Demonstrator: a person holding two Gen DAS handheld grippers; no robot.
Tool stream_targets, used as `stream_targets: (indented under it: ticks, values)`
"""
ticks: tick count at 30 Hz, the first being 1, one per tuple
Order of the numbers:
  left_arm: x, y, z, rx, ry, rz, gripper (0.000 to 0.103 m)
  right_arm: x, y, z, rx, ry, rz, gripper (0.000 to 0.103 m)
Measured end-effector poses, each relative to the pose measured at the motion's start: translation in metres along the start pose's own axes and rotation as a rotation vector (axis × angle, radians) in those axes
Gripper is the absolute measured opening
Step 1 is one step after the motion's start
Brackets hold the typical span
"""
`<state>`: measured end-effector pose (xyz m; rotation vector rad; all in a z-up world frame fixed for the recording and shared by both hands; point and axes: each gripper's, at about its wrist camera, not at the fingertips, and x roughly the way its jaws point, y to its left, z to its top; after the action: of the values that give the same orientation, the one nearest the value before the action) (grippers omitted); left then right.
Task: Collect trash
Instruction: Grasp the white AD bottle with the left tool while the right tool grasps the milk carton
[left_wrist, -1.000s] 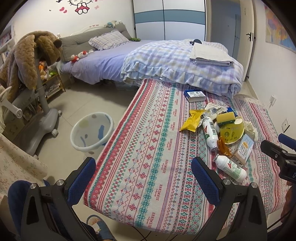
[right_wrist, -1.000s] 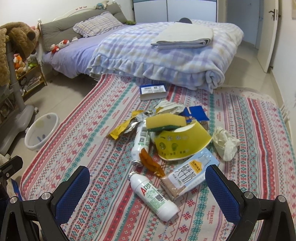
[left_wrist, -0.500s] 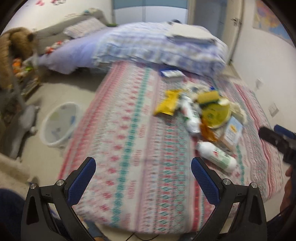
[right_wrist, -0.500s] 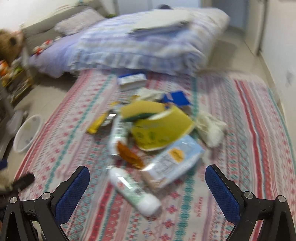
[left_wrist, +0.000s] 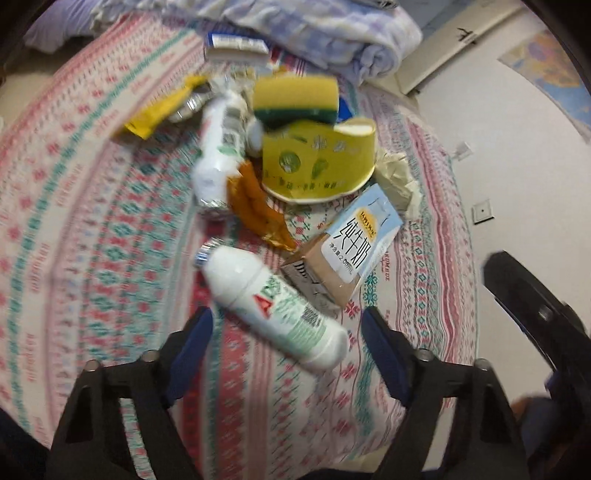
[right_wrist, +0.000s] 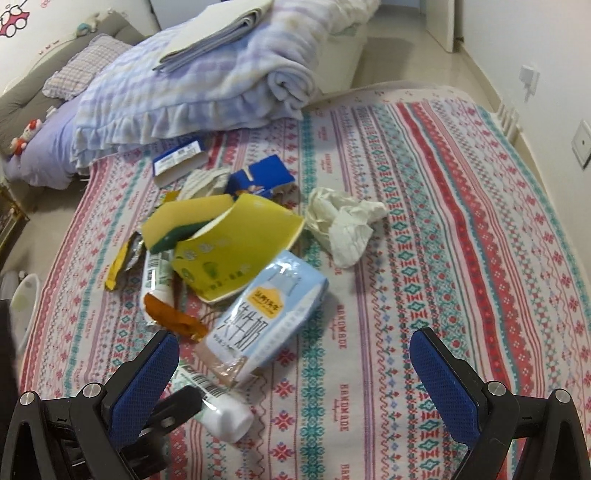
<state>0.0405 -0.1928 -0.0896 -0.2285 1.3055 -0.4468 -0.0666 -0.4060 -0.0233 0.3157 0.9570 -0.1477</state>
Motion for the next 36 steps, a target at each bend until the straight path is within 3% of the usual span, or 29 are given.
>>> stream_targets:
  ticks: [1, 2, 6, 13, 17, 27, 33, 36]
  values:
    - [0.006, -0.004, 0.000, -0.004, 0.010, 0.015, 0.070, 0.002, -0.002, 0.000, 0.005, -0.002, 0.000, 0.102]
    - [0.015, -0.007, 0.000, -0.001, 0.029, 0.048, 0.057, 0.005, -0.002, 0.001, 0.010, 0.000, 0.000, 0.102]
    - [0.019, -0.007, -0.003, -0.011, 0.004, 0.042, 0.047, 0.018, -0.006, -0.001, 0.018, 0.030, -0.007, 0.102]
    - [-0.007, 0.008, -0.008, 0.023, -0.028, 0.016, 0.043, 0.044, -0.008, -0.006, 0.084, 0.090, 0.014, 0.102]
    - [-0.019, 0.015, -0.006, 0.052, -0.049, 0.032, 0.041, 0.064, -0.011, -0.012, 0.210, 0.150, 0.080, 0.102]
    - [-0.067, 0.064, -0.007, 0.027, -0.077, 0.025, 0.040, 0.102, -0.011, -0.021, 0.421, 0.237, 0.089, 0.103]
    - [-0.093, 0.086, -0.008, 0.008, -0.108, 0.015, 0.040, 0.101, 0.004, -0.020, 0.367, 0.212, -0.001, 0.101]
    - [-0.103, 0.097, -0.006, -0.003, -0.126, 0.024, 0.040, 0.100, 0.015, -0.019, 0.321, 0.201, -0.055, 0.087]
